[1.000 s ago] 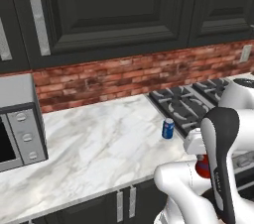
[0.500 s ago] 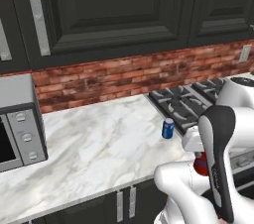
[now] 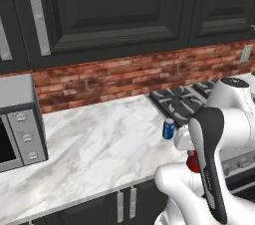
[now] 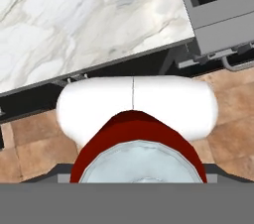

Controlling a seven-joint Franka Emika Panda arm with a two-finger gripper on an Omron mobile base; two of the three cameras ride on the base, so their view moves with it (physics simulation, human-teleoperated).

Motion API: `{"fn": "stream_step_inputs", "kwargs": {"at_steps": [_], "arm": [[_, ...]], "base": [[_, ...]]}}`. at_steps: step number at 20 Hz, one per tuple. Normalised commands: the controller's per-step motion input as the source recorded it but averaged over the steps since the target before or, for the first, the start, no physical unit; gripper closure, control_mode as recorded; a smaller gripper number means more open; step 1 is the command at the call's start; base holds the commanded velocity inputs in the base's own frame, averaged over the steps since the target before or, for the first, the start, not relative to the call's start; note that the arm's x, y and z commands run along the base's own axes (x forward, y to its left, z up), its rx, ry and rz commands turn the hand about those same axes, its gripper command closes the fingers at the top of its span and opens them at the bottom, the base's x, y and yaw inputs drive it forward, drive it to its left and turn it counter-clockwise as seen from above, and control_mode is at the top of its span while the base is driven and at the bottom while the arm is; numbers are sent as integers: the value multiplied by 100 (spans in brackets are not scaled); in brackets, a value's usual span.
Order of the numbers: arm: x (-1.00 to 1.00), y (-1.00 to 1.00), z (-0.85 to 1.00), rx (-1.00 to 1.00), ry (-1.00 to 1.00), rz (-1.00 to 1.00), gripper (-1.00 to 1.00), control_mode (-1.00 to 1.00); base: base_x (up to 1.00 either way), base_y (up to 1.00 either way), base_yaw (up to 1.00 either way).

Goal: Four empty soda cans are scattered around the kitchen. Gather all the cans and cluster them next to the stove for recycling.

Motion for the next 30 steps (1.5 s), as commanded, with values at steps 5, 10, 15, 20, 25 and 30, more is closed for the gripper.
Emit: {"fn": "stream_step_inputs", "kwargs": {"at_steps": [5,10,15,20,25,30], "arm": [[39,46,-3,-8,-13,1,100,-100],[38,17,0,-8,-8,0,100,-100],[56,3,-14,-1,0,0,100,-100],[66,0,-27,0,1,0,100,-100],[56,0,-27,0,0,0,100,-100],[52,0,-28,0,0,0,100,-100]], "base": [[0,0,0],[0,0,0],[0,0,0],[0,0,0],[0,0,0],[0,0,0]]}}
